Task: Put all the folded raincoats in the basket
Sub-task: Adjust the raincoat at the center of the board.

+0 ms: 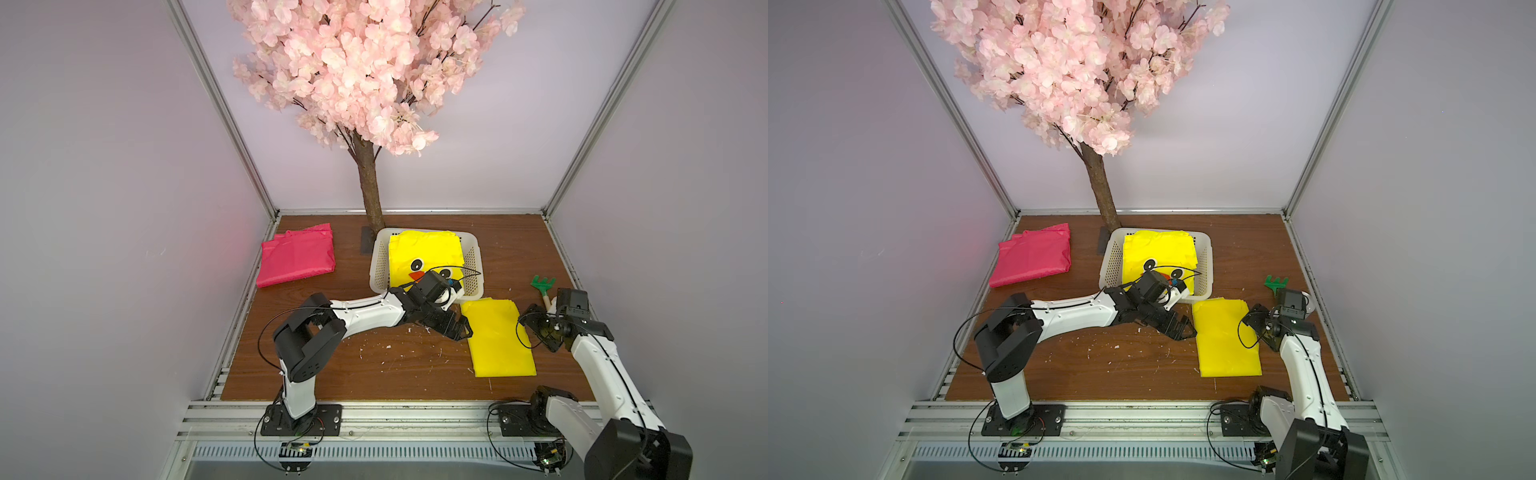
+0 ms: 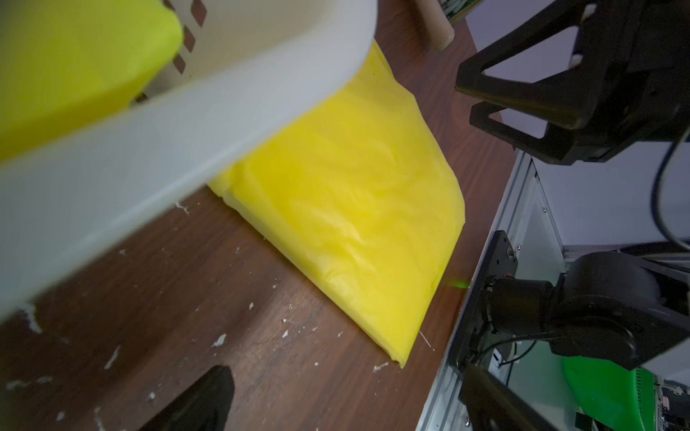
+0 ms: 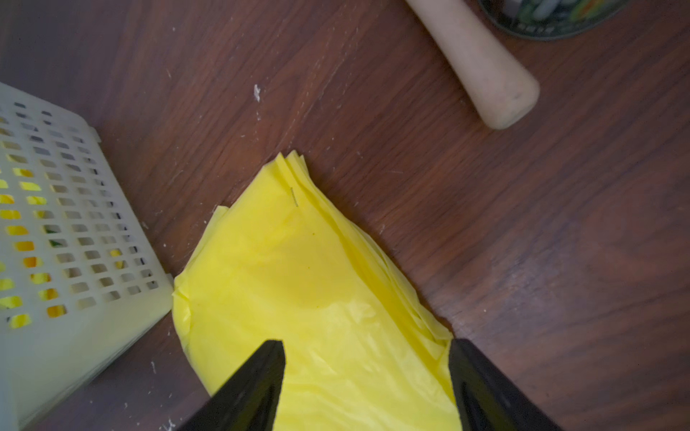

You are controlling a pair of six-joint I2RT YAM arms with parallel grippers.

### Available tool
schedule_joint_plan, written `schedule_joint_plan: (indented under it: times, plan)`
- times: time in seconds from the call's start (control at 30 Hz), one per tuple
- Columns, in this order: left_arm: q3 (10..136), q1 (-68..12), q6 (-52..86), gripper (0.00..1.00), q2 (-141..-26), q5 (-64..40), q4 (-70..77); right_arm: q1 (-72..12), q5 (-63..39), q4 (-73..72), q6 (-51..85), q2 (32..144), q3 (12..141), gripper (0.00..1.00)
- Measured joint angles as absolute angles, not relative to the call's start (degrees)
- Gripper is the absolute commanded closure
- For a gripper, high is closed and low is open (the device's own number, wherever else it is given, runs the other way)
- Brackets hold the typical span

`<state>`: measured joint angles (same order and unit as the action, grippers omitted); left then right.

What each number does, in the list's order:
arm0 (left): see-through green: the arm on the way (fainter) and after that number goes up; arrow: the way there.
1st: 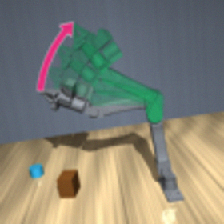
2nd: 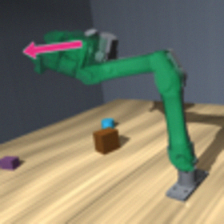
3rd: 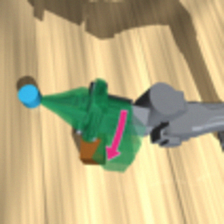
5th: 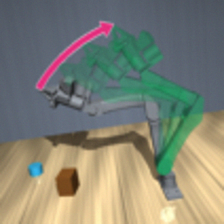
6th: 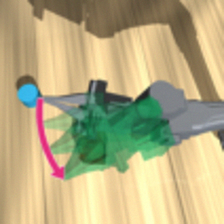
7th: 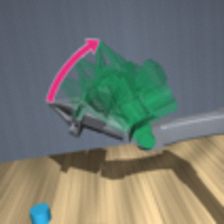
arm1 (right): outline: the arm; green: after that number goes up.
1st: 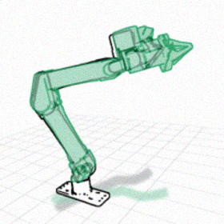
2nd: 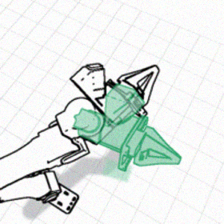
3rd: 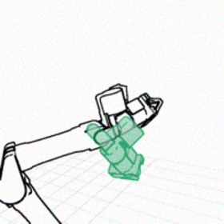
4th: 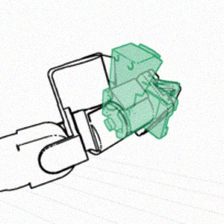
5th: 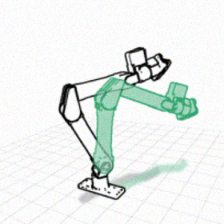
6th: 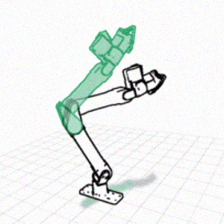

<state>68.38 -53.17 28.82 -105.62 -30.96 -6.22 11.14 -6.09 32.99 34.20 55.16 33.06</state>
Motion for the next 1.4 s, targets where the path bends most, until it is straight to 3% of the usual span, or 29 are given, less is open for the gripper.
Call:
schedule_joint_plan:
  times: [0.3, 0.97, 1.4]
  plan:
    - [71.0, -53.2, 28.1, 0.0, -106.1, -32.8, -6.5, 11.2, -5.4, 30.3, 39.1, 55.4, 28.9, 0.18]
    - [73.1, -53.2, 26.1, 0.0, -106.5, -34.2, -9.3, 10.6, -18.0, 26.1, 43.0, 50.6, 21.9, 0.2]
    - [64.9, -52.1, 27.9, 0.0, -106.4, -35.1, -8.6, -5.5, -18.2, 28.4, 49.1, 46.7, 21.6, 0.19]
